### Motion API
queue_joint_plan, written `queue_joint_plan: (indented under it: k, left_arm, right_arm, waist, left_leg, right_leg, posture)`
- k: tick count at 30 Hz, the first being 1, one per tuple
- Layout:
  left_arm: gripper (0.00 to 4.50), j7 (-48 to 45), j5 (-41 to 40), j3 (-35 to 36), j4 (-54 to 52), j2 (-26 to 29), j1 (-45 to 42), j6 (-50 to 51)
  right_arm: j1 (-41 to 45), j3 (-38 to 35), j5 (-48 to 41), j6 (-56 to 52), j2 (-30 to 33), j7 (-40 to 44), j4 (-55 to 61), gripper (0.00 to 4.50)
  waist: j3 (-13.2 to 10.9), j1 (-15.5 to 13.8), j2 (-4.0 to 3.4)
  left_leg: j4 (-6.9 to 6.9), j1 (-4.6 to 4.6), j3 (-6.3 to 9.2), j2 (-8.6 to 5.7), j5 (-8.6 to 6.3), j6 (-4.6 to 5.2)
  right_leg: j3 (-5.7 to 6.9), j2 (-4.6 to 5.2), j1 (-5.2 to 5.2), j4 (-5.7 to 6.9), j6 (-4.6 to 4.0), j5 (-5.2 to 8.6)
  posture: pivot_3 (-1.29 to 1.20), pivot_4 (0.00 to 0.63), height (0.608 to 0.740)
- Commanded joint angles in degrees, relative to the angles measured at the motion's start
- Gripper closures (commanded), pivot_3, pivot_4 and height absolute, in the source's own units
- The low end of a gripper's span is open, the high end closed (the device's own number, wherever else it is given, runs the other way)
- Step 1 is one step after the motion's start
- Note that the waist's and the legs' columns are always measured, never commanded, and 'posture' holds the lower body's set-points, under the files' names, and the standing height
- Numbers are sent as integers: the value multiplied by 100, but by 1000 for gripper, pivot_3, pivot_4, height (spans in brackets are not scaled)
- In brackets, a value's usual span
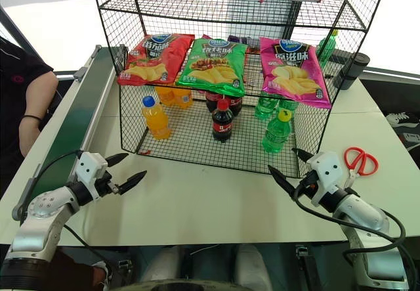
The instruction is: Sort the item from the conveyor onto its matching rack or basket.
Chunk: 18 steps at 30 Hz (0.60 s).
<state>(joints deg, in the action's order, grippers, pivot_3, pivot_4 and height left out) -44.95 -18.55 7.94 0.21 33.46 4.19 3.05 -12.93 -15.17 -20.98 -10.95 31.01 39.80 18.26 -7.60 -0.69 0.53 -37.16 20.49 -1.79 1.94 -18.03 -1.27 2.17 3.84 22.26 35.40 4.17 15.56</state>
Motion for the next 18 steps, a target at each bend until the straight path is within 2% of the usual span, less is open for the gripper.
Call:
queue_joint_plan:
  k: [1,18]
  left_arm:
    - [0,2,-16,170,-123,40,-56,-128]
    - [0,192,74,138,-75,15,-114,-74]
  right_arm:
    - [52,-104,-34,75,63,1,53,47]
    - [193,-58,2,63,78,18,-35,47]
  waist:
    - [0,0,0]
    - [0,0,0]
  left_leg:
    - [0,0,0,0,0,0]
    - [1,0,0,0,0,0]
  right_leg:
    - [0,0,0,0,0,0]
    - [0,4,1,0,-1,0]
  posture:
    - [0,150,740]
    - [0,150,740]
